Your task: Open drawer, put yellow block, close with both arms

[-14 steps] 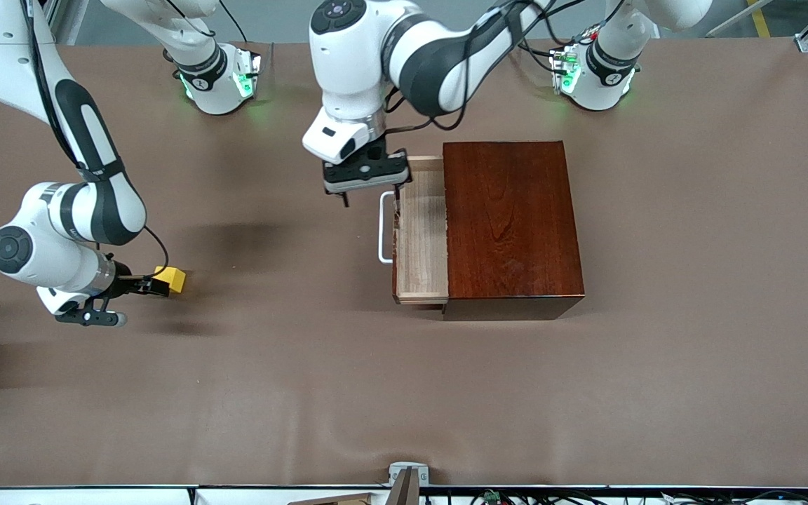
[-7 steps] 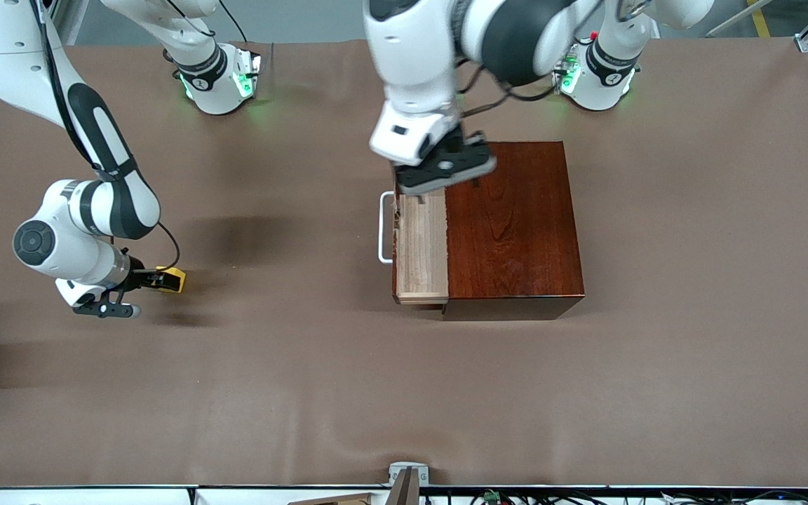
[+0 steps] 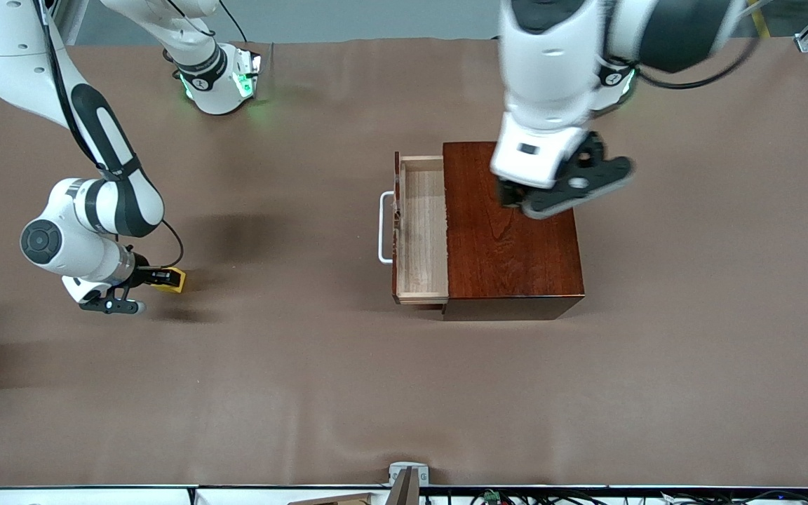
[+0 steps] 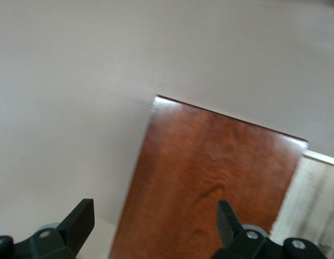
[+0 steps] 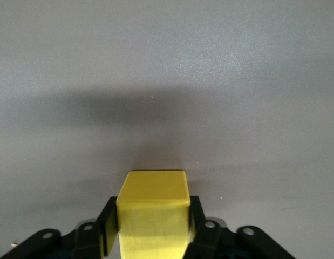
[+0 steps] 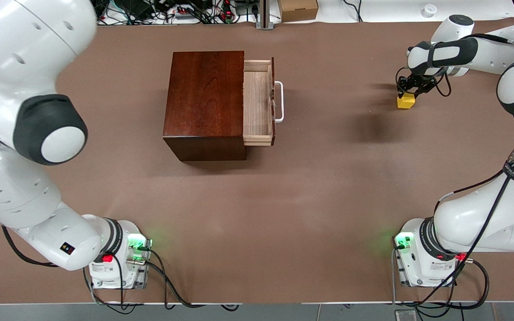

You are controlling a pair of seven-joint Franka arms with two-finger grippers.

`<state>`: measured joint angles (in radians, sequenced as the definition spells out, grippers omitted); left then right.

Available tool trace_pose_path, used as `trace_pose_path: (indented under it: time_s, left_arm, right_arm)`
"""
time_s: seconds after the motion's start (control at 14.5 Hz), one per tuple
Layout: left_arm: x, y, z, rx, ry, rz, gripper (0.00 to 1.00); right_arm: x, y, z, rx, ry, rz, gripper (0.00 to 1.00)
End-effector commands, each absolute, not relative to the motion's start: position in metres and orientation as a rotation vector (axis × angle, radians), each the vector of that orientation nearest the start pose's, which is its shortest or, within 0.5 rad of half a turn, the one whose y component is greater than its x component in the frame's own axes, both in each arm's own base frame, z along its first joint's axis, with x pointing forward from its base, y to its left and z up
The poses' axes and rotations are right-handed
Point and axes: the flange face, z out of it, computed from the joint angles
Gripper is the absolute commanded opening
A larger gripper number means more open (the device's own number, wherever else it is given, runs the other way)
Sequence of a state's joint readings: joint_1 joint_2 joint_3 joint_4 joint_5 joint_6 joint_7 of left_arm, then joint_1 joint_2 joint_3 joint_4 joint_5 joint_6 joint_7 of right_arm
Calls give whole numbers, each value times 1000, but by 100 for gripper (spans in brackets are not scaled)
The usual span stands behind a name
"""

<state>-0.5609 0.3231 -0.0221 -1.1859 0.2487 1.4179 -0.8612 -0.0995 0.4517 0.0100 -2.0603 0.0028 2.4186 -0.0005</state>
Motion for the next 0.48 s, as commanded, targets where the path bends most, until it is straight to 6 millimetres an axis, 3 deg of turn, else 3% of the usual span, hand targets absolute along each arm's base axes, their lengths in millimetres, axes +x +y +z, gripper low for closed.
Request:
trace_pose_path:
  time_s: [0.0, 0.14, 0.41]
  left_arm:
    - [545, -290, 616, -2882, -446, -77, 100]
    - [544, -274, 628, -2891, -469, -87, 100]
    - [548, -217, 641, -2932, -341, -70, 100]
  right_arm:
    - [576, -50, 210, -3109, 156, 142, 21]
    - [575, -47, 213, -3109, 145, 149, 14]
    - [580, -20, 245, -3114, 98, 126, 5]
